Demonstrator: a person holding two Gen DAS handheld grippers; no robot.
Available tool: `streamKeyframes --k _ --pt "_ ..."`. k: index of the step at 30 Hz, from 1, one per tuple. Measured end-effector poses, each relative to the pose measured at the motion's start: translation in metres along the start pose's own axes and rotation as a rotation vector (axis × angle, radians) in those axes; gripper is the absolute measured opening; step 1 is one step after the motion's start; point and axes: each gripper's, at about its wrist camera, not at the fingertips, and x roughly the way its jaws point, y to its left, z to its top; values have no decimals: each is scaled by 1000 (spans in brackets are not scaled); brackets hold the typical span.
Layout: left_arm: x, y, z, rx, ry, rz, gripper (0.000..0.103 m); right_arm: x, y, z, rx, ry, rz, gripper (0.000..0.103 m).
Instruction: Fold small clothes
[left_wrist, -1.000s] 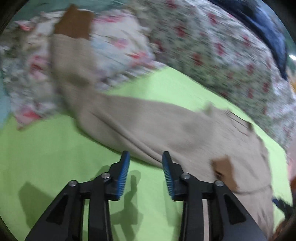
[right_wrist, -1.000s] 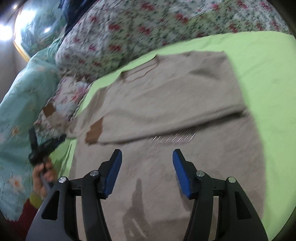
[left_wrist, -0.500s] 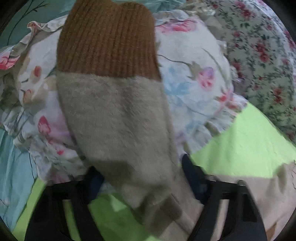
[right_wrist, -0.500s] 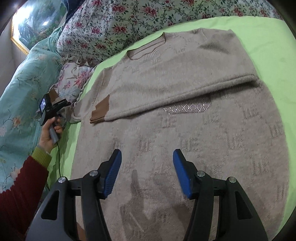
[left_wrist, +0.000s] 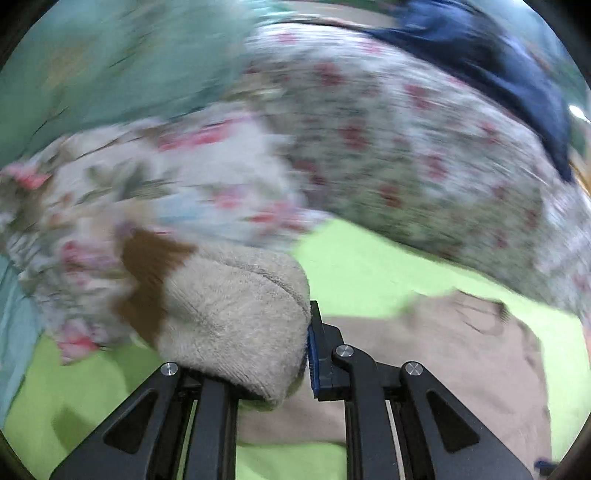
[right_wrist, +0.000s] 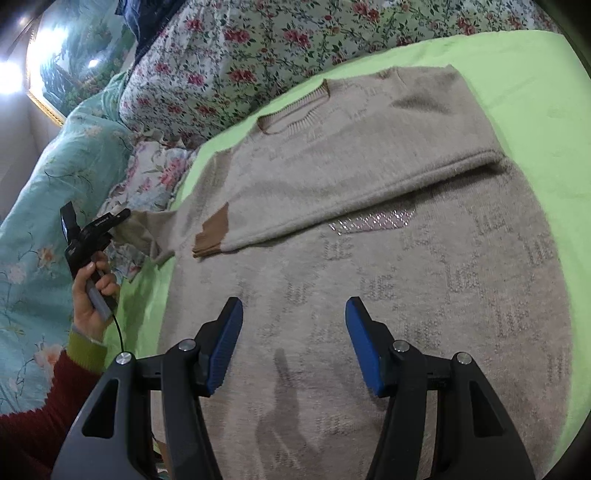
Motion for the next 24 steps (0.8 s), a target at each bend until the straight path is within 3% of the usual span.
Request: streamKeyframes --k 6,9,14,18,20,21,22,24 --pt "-7 -121 -29 176 35 -200 14 -19 -8 1 21 -45 -7 59" --pt "9 -178 -45 251 75 -280 14 -26 -18 0 43 -59 -19 59" --pt "39 -241 -88 350 184 -313 15 -38 -38 0 91 -79 -40 59" --pt "70 -263 -120 421 285 -283 21 -45 -44 0 102 -92 -39 59" --pt "76 -263 -131 428 330 -281 35 -49 -44 2 98 -101 -41 59" --pt "74 -259 -134 421 339 -290 47 -51 -44 3 96 -103 -40 59" --pt "66 -253 -136 410 338 -304 62 -52 -44 5 92 -107 -39 59" --pt "53 -245 -139 406 325 -309 76 -52 -42 10 79 -113 -42 59"
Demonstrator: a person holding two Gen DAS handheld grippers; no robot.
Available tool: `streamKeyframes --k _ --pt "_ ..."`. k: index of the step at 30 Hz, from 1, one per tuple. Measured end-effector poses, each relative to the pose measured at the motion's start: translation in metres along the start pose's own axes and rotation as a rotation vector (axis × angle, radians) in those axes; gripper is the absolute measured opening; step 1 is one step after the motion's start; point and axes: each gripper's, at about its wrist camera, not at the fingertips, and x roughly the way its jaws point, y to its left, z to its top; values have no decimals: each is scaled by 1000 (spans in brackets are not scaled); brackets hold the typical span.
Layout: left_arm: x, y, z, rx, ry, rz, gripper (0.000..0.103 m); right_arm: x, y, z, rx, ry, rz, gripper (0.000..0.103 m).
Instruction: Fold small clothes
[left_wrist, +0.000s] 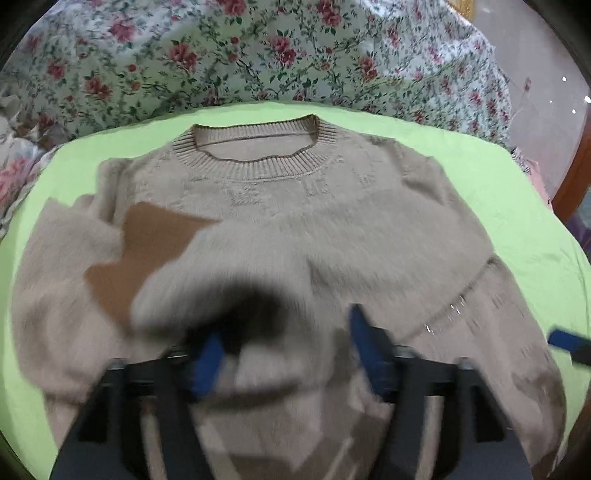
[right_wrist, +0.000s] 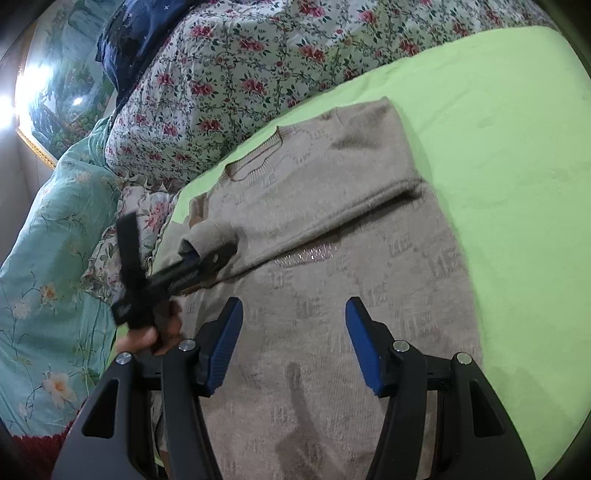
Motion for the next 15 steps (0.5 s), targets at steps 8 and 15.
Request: streamKeyframes --k 8,15 --pt "-62 46 -59 -90 -11 49 82 45 46 29 -128 48 52 59" --pt "-73 146 -84 -403 -30 203 81 127 127 67 -316 121 93 59"
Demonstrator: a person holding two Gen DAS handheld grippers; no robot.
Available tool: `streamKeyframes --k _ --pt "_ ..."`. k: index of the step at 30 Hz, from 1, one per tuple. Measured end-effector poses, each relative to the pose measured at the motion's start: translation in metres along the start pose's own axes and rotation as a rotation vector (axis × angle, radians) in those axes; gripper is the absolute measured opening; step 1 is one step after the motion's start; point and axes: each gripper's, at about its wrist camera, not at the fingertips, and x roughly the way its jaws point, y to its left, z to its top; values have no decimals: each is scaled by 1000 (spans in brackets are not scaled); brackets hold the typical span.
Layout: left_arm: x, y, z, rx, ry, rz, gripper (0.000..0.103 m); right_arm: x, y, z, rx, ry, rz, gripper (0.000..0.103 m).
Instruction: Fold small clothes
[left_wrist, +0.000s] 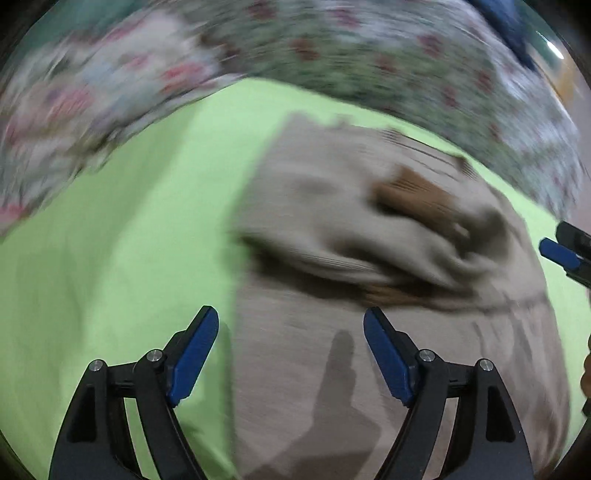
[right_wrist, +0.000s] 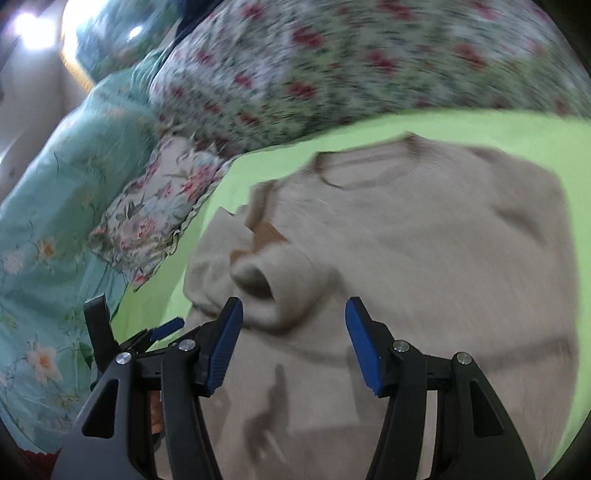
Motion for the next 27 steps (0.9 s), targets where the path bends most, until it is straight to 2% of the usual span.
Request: streamKeyframes --k 2,5,6,9,13,14,15,17,19,21,23,25,27 --pt "11 18 5 -83 9 -8 81 26 26 20 -114 47 -16 60" --pt "15 18 12 -72 -19 5 81 62 51 42 -260 68 -31 64" --pt "17 15 13 -49 -21 24 82 69 49 47 -261 76 -21 64" --pt "26 10 16 -31 -15 52 83 106 34 68 -217 170 16 64" --pt "33 -3 18 20 -6 91 87 150 23 72 -199 312 48 64" --pt "33 -3 17 23 -5 93 87 157 23 69 -194 335 65 48" --pt "33 -2 17 22 -5 90 87 158 24 65 -202 331 68 9" --pt "31 1 16 12 -7 73 87 141 22 64 -177 248 59 9" --pt "31 2 17 10 -3 72 87 104 11 66 -101 104 70 9" --pt "32 -1 21 21 -3 97 87 55 -10 64 6 -55 55 9" --pt "32 -4 27 19 -15 134 85 14 -35 54 113 -169 32 9" --pt "33 -2 33 -12 -31 170 81 -24 -62 37 215 -277 -10 9" --pt "34 3 34 -50 -37 186 81 -47 -82 22 275 -336 -63 9"
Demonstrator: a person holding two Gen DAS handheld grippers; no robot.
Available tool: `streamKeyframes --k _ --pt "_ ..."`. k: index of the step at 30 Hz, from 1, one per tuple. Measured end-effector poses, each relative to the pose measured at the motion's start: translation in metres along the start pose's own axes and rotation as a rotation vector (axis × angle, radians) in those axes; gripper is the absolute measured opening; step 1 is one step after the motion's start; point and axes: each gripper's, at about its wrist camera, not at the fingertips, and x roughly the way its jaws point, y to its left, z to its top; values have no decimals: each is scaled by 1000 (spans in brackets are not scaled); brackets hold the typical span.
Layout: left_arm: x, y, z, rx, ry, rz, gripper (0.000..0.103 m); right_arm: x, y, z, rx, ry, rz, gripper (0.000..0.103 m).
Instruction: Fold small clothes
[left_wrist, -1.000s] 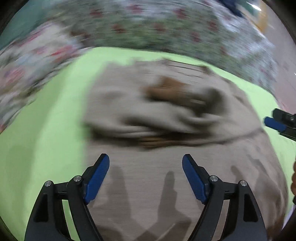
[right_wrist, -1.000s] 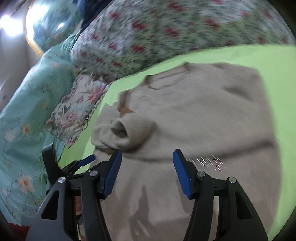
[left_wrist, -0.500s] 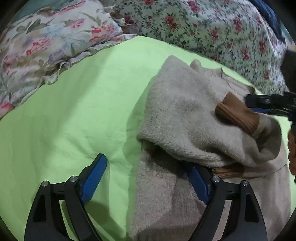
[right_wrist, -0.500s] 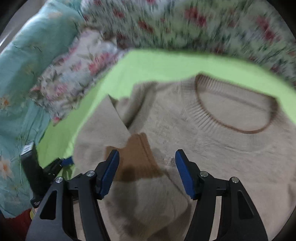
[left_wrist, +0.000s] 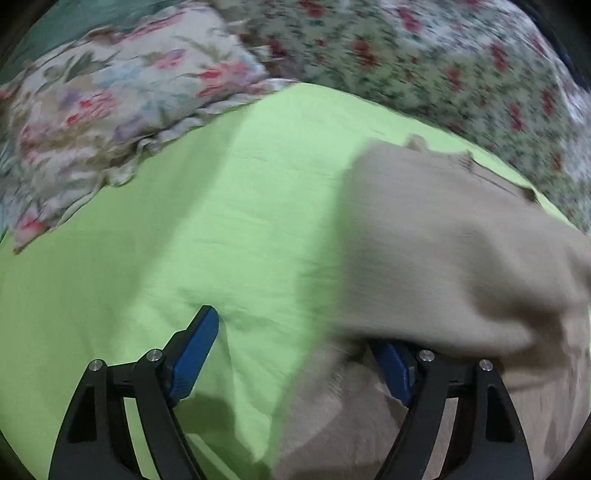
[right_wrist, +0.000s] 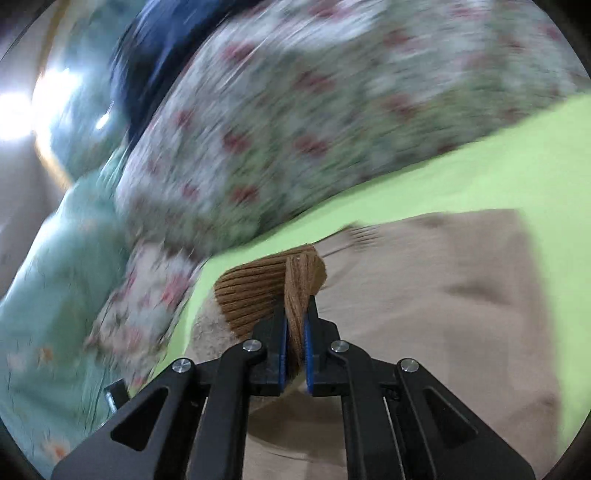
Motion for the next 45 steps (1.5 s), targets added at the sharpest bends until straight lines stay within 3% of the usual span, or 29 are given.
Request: streamKeyframes --k 2,5,9,14,17,21,25,26,27,28,30,32,34,35,36,37,38,40,41,42,45 --pt "1 0 -4 -6 -4 7 81 -13 -24 -8 49 -14 -55 9" --pt "-4 -4 -8 16 -26 29 82 -10 -56 -28 123 33 -133 9" --pt "-6 -1 -11 7 -28 10 82 -8 -94 -43 295 36 -166 11" --pt "-8 8 -15 -33 -39 -26 82 -45 -112 -46 352 -93 -287 13" --pt "-8 4 -15 -23 -44 -11 82 -48 -102 -43 288 -55 -285 14" --pt "-8 5 -15 -26 -42 -15 83 -39 -103 -39 272 -37 -275 45" --pt "-7 6 -15 -34 -38 -26 84 -4 -106 -36 248 71 -281 45" --pt "-6 6 -15 -30 -38 -23 84 6 -105 -37 231 117 -274 41" --pt "-6 5 -15 -28 -38 -19 84 11 -102 -38 206 149 -259 13" --pt "-7 4 -15 -26 -39 -16 84 10 -99 -39 200 151 -233 11" --pt "-7 5 -15 -27 -42 -19 84 -12 -89 -37 168 80 -210 11" --pt "-8 5 -15 -24 -44 -30 87 -39 -81 -35 126 4 -244 11" --pt "-9 2 -15 -14 -45 -24 88 -43 -85 -37 128 46 -308 15" --pt "-9 1 -16 -10 -43 -10 88 -35 -88 -39 120 125 -350 22" --pt "-9 1 -16 -8 -42 -6 88 -31 -89 -41 115 162 -399 22" --pt "-10 2 -17 -11 -42 -8 88 -33 -86 -41 112 151 -420 22" --pt "-11 3 -18 -16 -44 -10 88 -39 -75 -39 96 110 -390 26" --pt "-13 7 -19 -34 -52 -25 88 -40 -51 -33 41 73 -331 45" --pt "-13 8 -19 -41 -54 -31 88 -32 -27 -27 -14 72 -256 64" --pt "-13 9 -20 -46 -55 -36 88 -24 -12 -26 -47 91 -202 76" --pt "-13 11 -20 -55 -59 -48 88 31 53 -21 -173 231 2 78"
